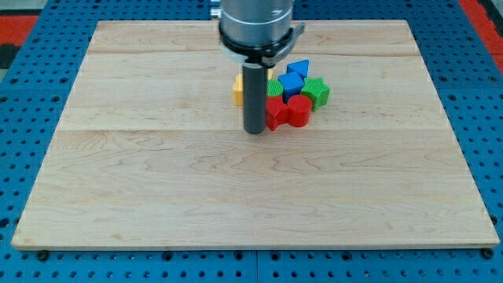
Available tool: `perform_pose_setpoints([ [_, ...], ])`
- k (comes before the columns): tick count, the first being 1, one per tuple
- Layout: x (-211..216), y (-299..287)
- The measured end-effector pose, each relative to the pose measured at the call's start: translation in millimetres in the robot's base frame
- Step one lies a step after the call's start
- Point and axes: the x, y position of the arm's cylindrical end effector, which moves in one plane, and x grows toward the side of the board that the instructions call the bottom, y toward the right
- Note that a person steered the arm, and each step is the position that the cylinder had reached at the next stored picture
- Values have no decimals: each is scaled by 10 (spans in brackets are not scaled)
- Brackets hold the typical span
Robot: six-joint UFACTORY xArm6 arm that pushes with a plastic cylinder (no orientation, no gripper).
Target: Push the yellow hexagon into the green circle
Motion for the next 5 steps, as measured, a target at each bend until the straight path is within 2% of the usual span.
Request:
perform_pose_setpoints([
  [1,106,21],
  [2,262,1015],
  [3,-45,2047],
  [4,-1269,2028],
  [5,-1784,1223],
])
